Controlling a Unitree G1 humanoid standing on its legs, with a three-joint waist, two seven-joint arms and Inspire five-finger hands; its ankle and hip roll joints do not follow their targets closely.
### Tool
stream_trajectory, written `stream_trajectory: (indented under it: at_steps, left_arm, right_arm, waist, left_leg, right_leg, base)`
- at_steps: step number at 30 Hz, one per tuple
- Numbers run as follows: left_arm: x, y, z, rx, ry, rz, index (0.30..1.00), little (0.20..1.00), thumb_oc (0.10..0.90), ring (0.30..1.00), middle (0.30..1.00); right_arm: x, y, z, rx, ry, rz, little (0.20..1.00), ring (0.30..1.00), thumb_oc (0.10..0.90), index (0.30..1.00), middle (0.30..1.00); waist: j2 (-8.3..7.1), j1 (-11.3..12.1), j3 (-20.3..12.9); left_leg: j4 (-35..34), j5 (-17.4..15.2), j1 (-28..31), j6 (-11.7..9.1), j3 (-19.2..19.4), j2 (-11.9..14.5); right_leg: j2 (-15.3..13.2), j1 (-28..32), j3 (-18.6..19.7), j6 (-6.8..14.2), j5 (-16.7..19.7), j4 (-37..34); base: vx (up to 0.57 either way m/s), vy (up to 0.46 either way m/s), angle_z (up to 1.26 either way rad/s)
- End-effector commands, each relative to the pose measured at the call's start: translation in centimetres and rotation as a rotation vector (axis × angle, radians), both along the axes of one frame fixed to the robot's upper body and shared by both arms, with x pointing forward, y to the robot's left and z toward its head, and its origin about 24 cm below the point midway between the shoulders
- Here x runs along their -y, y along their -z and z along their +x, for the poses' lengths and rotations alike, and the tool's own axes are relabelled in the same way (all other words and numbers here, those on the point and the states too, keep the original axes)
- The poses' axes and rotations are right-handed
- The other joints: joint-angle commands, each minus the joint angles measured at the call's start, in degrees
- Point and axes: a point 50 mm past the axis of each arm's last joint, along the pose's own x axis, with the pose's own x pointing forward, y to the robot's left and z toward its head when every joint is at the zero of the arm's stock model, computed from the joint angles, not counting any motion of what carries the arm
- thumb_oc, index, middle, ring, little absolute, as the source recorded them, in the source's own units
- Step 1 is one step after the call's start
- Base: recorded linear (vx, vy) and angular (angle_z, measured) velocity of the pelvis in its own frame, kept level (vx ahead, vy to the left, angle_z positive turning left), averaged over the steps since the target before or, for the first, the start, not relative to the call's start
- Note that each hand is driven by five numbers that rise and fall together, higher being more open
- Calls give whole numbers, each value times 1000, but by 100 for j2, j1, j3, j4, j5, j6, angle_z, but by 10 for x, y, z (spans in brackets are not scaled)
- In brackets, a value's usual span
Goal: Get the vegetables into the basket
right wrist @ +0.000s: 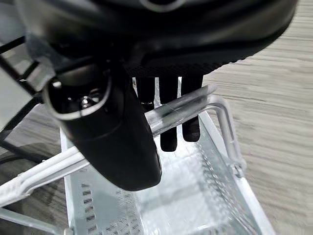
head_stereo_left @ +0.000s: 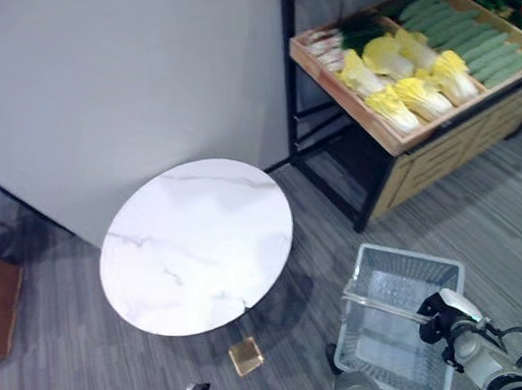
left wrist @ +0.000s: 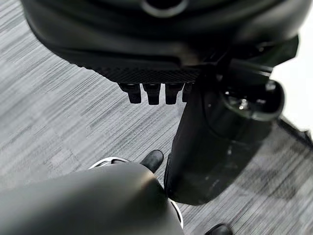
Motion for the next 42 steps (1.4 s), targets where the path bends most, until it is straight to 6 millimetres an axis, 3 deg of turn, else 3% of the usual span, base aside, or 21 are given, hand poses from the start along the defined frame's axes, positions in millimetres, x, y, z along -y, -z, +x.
stream_trajectory:
  at_steps: [1,2,3,4,5,6,7,8,9,10,11,16,24,32,36,37,39,40,42]
  left_arm:
    - [-19,-3,0,-25,66,84,1000,1000,900,1000,1000]
    - [-20,-4,4,-16,76,87,1000,1000,900,1000,1000]
    - [-23,-7,10,2,84,97,1000,1000,900,1000,1000]
    - [-23,-7,10,3,83,98,1000,1000,900,1000,1000]
    - [-26,-10,17,30,72,107,1000,1000,900,1000,1000]
    - [-26,-10,18,30,72,107,1000,1000,900,1000,1000]
    - [-29,-11,18,35,64,112,1000,1000,900,1000,1000]
    - [-30,-10,16,29,56,114,1000,1000,900,1000,1000]
    - [-33,-10,12,22,29,112,1000,1000,900,1000,1000]
    - [-33,-10,12,22,28,112,1000,1000,900,1000,1000]
    - [-34,-8,5,1,12,109,1000,1000,900,1000,1000]
    - [-30,-8,7,-2,26,99,1000,1000,900,1000,1000]
    - [-20,-8,16,20,70,89,1000,1000,900,1000,1000]
    - [-19,-7,12,14,44,85,1000,1000,900,1000,1000]
    - [-20,-10,20,55,2,85,1000,1000,900,1000,1000]
    - [-20,-11,24,70,-14,84,1000,1000,900,1000,1000]
    - [-21,-12,27,82,-24,83,1000,1000,900,1000,1000]
    - [-22,-14,30,95,-34,86,1000,1000,900,1000,1000]
    - [-22,-15,34,117,-62,86,1000,1000,900,1000,1000]
  right_arm:
    - [3,-37,46,228,-18,-35,300,300,400,300,300]
    - [2,-36,45,226,-19,-31,300,300,400,300,300]
    - [-1,-35,45,235,-19,-22,300,300,400,300,300]
    - [-2,-36,46,236,-19,-21,300,300,400,300,300]
    - [-6,-38,51,253,-35,-14,300,300,400,300,300]
    - [-6,-38,51,254,-35,-14,300,300,400,300,300]
    - [-9,-38,53,256,-42,-12,300,300,400,300,300]
    - [-11,-38,56,256,-51,-7,300,300,400,300,300]
    - [-19,-40,65,256,-87,-1,300,300,400,300,300]
    - [-20,-40,66,256,-89,-1,300,300,400,300,300]
    - [-26,-39,69,246,-114,5,300,300,400,300,300]
    - [-25,-36,62,226,-117,3,300,300,400,300,300]
    - [-9,-35,46,212,-73,-13,300,300,400,300,300]
    - [0,-29,34,178,-45,-19,300,300,400,300,300]
    - [6,-24,22,153,-19,-22,300,300,400,300,300]
    - [8,-22,18,141,-8,-24,300,300,400,300,300]
    - [9,-21,15,132,-3,-22,300,300,400,300,300]
    - [10,-21,14,132,-2,-22,300,300,400,300,300]
    - [10,-20,13,129,-1,-20,300,300,400,300,300]
  waist:
    - [-93,-63,156]
    - [-101,-86,177]
    - [-114,-127,289]
    - [-121,-117,280]
    - [-91,84,363]
    - [-90,68,368]
    - [-102,145,366]
    - [-130,190,341]
    - [-171,327,305]
    - [-180,328,310]
    - [-284,399,254]
    - [-292,255,184]
    - [-113,92,189]
    - [-14,35,183]
    - [-61,54,316]
    - [-120,116,394]
    - [-169,170,448]
    - [-247,234,517]
    - [-315,326,582]
  left_leg:
    - [48,-266,79,8,-129,-285]
    - [48,-272,66,6,-76,-276]
    - [48,-300,101,0,103,-231]
    - [48,-267,76,-8,118,-225]
    - [48,-266,103,-39,412,-95]
    - [48,-266,104,-39,395,-94]
    - [48,-255,115,-64,578,-40]
    - [48,-257,155,-81,785,-10]
    - [48,-390,292,-104,1010,12]
    - [48,-393,298,-102,1019,5]
    - [48,-401,358,-96,1287,-21]
    - [48,-391,384,-135,1225,-53]
    - [48,-213,374,-303,1244,160]
    - [82,-116,438,-448,1338,328]
    - [899,-88,177,-708,1298,622]
    - [1450,204,-66,-935,1254,889]
    - [1907,372,-220,-1088,1150,1088]
    - [2132,594,-425,-1020,1038,1119]
    - [2202,542,-732,-944,436,953]
  right_leg:
    - [193,-157,-182,364,-372,879]
    - [191,-214,-184,383,-359,914]
    - [93,-364,-505,458,-323,1083]
    - [100,-391,-494,445,-286,1073]
    - [-334,-480,-1736,377,-296,1299]
    - [-339,-472,-1753,377,-304,1305]
    - [-619,-445,-2437,329,-291,1372]
    - [-798,-447,-2864,312,-218,1402]
    - [-1004,-432,-3388,423,-232,1608]
    - [-1009,-436,-3375,427,-234,1617]
    - [-1069,-378,-3764,468,-145,1531]
    - [-804,-196,-3343,412,-133,792]
    - [-562,-62,-3361,288,-260,641]
    - [-374,10,-3318,200,-367,528]
    - [-230,144,-3266,25,-544,405]
    - [-162,283,-3284,-65,-622,300]
    - [-71,392,-3290,-160,-673,200]
    - [-66,390,-3350,-264,-603,184]
    - [-21,441,-3254,-286,-659,130]
  base:
    - [-24,42,-61]
    - [-24,58,-66]
    - [-37,47,-58]
    - [-86,18,-42]
    - [-68,-23,-50]
    - [-90,-17,-122]
    - [-40,0,-128]
    - [45,71,-167]
    - [80,78,-124]
    - [103,66,-149]
    - [36,-12,-137]
    - [44,-56,-71]
    - [13,-77,5]
    - [40,-100,-3]
    - [49,-218,-6]
    - [28,-153,-6]
    - [5,-198,-13]
    - [-38,-195,-17]
    - [-5,-96,-16]
